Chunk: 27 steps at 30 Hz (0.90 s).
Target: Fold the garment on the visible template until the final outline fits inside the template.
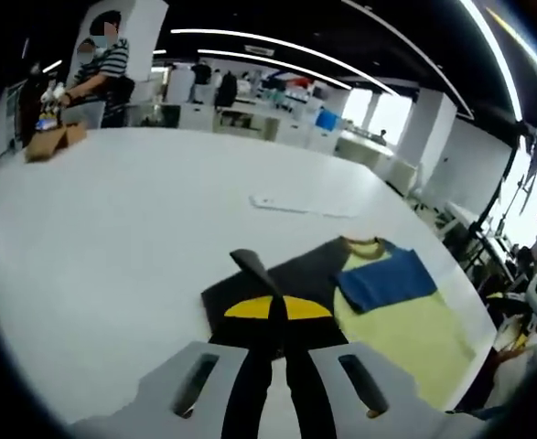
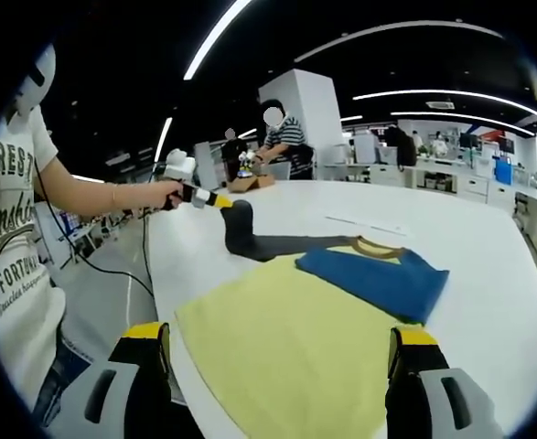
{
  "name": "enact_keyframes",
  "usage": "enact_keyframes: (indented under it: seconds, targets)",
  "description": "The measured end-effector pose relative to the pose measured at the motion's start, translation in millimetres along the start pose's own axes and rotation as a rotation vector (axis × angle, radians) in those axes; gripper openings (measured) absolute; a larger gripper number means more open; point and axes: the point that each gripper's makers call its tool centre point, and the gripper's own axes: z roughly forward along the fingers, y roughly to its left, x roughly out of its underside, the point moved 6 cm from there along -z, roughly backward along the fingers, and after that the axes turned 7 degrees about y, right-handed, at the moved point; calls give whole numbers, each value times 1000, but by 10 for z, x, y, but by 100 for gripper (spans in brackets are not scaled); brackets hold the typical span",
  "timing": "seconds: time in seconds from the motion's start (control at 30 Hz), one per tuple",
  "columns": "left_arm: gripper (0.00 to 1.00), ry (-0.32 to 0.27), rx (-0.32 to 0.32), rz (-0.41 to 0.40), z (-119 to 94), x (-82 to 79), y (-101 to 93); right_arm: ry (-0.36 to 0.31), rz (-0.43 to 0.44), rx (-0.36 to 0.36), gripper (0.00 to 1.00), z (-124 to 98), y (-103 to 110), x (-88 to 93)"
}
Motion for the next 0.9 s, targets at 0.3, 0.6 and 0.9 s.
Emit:
enact_keyframes:
  seconds: [0.3,0.6,0.9]
  targets:
    - [0,-10,49,-11,106,-87,-186,5,-6,-4,99,23,-1,4]
    - [0,-16,98,3,220,-179,-413,7,-18,-4,99,44,-11,-25]
    - [0,-12,134,29,309,-216,-622,16,-24,-5,99,31,-36,9]
